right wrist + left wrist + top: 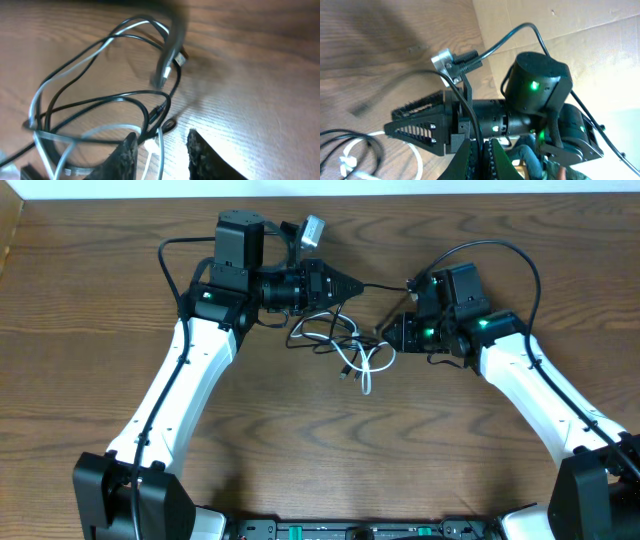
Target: Untangle cables
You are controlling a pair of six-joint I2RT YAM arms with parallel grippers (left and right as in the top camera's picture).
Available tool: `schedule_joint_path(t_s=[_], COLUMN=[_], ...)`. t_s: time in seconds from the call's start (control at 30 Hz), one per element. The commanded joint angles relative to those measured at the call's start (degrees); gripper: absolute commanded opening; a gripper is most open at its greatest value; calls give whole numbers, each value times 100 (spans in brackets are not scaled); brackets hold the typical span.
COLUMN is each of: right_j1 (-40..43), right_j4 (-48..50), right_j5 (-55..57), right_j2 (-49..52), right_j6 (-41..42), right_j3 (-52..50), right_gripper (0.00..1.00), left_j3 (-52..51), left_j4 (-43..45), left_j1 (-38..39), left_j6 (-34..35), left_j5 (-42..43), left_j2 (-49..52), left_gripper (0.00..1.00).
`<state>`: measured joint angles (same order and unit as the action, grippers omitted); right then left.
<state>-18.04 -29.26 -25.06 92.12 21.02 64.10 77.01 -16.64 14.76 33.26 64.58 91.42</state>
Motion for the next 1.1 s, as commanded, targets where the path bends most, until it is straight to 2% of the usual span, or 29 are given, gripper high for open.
schedule_joint_path(t_s=[0.0, 0.17, 0.27, 0.33, 0.37, 0.57, 0.67, 0.73, 0.83, 0.87, 0.93, 0.97, 1.0, 1.07], right_j1=[153, 289, 348, 376, 422, 459, 444, 444, 446, 444, 446, 446, 446, 446], right_j4=[94, 186, 282, 286, 232, 199, 188, 160, 142, 140, 127, 114, 83, -68], right_j5=[-588, -1032, -1410, -1606, -1606, -1604, -1606, -1606, -1606, -1609, -1606, -1606, -1606, -1604], right_j2=[-44, -52, -74, -118, -199, -407, -404, -404, -404, -404, -404, -404, -404, -404], right_j6=[-793, -1088, -1445, -1738, -1818, -1832, -1832, -1832, -1803, -1744, -1587, -1508, -1425, -1283], right_j3=[31, 31, 33, 79, 151, 186, 186, 186, 186, 186, 186, 186, 186, 186], right_gripper=[33, 35, 42, 45, 48, 51, 51, 50, 45, 37, 14, 7, 2, 1], left_j3=[57, 57, 57, 57, 57, 57, 59, 57, 57, 57, 57, 57, 57, 57], left_j4=[9, 146, 715, 1384, 2269, 5630, 6684, 6946, 6964, 6937, 6929, 6929, 6929, 6924], left_j1=[4, 4, 2, 2, 2, 2, 2, -33, -129, -184, -260, -304, -356, -466], left_j6=[72, 306, 798, 1180, 1602, 3215, 3836, 4107, 4273, 4308, 4404, 4422, 4422, 4446], left_j5=[339, 343, 509, 647, 682, 586, 334, 177, 118, 122, 114, 114, 114, 92], left_j2=[-13, -13, -15, -35, -74, -127, -127, -127, -127, -127, -127, -127, -127, -127], left_gripper=[7, 7, 8, 8, 7, 8, 7, 7, 8, 7, 8, 7, 8, 7])
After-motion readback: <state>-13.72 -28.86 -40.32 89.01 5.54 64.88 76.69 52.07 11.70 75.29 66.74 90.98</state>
